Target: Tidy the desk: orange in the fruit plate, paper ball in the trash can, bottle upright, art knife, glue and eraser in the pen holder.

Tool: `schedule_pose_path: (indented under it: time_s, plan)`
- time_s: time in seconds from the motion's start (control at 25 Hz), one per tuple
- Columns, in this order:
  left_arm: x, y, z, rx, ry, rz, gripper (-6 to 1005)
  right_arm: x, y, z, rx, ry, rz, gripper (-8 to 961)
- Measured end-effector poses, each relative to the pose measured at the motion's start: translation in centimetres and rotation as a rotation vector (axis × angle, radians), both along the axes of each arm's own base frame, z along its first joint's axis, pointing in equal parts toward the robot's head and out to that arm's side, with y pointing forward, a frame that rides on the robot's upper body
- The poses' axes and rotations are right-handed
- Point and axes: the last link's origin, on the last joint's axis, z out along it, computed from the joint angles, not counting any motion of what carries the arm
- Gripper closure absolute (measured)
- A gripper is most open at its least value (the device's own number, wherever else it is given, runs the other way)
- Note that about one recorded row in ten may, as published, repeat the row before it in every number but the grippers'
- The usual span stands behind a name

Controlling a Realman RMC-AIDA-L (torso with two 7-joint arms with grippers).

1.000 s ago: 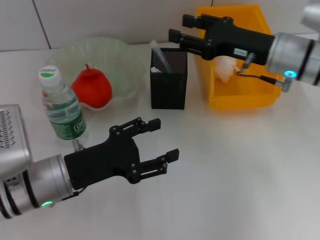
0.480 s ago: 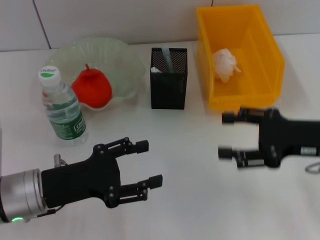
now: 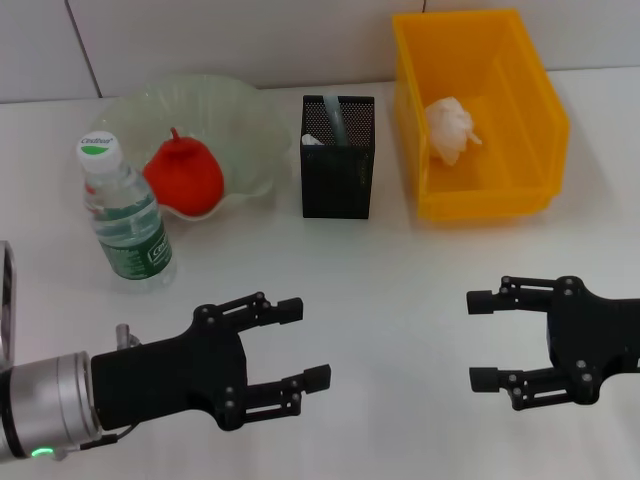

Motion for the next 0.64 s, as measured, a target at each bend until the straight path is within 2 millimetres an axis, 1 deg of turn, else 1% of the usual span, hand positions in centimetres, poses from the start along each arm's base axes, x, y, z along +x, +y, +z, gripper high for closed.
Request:
schedule_pose_path:
  time_s: [0.44, 0.64]
  plan:
    - [-0.14, -0.03, -0.15, 0.0, 0.003, 0.013, 222, 0.18, 0.0, -0.4, -0.013, 0.0, -0.013, 130]
    - [-0.46, -0.09, -0.01, 0.014, 0.003, 0.028, 222, 0.12, 0.13, -0.45, 0.009, 0.017, -0.026, 130]
